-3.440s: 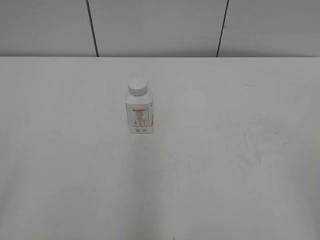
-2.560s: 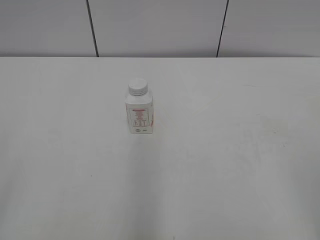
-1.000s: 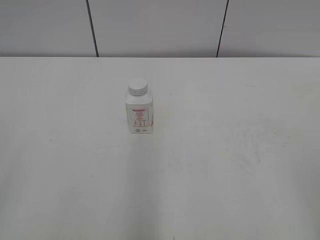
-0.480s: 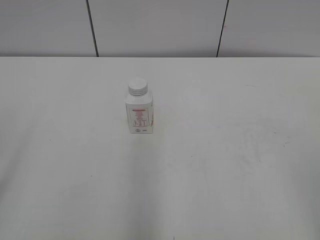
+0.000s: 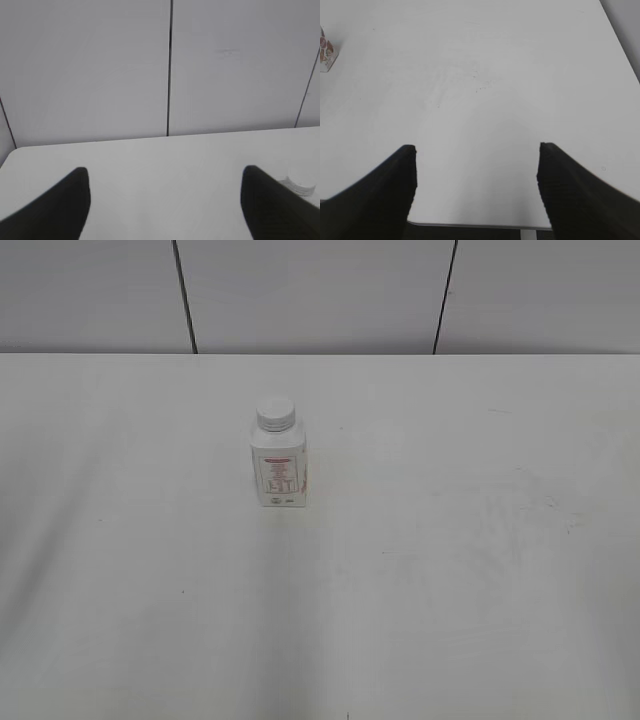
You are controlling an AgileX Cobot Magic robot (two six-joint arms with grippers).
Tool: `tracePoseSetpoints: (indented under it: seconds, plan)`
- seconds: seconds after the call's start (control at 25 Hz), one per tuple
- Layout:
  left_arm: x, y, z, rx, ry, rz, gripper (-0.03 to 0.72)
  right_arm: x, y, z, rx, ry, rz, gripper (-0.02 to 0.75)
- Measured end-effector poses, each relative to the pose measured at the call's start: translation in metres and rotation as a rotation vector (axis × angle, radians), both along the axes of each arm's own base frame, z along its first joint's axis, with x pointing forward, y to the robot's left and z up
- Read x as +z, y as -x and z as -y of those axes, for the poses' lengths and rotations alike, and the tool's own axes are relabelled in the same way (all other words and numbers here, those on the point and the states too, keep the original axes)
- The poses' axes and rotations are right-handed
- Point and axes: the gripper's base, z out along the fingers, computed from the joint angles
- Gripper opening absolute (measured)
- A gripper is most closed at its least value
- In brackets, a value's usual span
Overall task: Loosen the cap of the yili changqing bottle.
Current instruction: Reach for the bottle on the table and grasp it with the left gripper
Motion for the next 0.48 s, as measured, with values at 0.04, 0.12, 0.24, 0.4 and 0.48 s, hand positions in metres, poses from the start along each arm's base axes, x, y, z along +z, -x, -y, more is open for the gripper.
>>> tracePoseSetpoints:
  seconds: [0.04, 0.12, 0.24, 0.4, 0.48]
  plan:
    - [-0.001, -0.006, 0.001, -0.001, 0.0, 0.0, 0.561, 0.0, 0.0, 0.0, 0.0, 0.0, 0.0, 0.589]
    - [-0.005, -0.02, 0.002, -0.002, -0.002, -0.014, 0.557, 0.0, 0.0, 0.0, 0.0, 0.0, 0.0, 0.589]
    - [-0.011, -0.039, 0.004, -0.006, -0.015, -0.022, 0.554, 0.0, 0.0, 0.0, 0.0, 0.0, 0.0, 0.589]
    - [-0.023, -0.064, 0.007, -0.011, -0.016, -0.041, 0.554, 0.0, 0.0, 0.0, 0.0, 0.0, 0.0, 0.589]
    - [-0.029, -0.073, 0.008, -0.012, -0.018, -0.06, 0.554, 0.0, 0.0, 0.0, 0.0, 0.0, 0.0, 0.588]
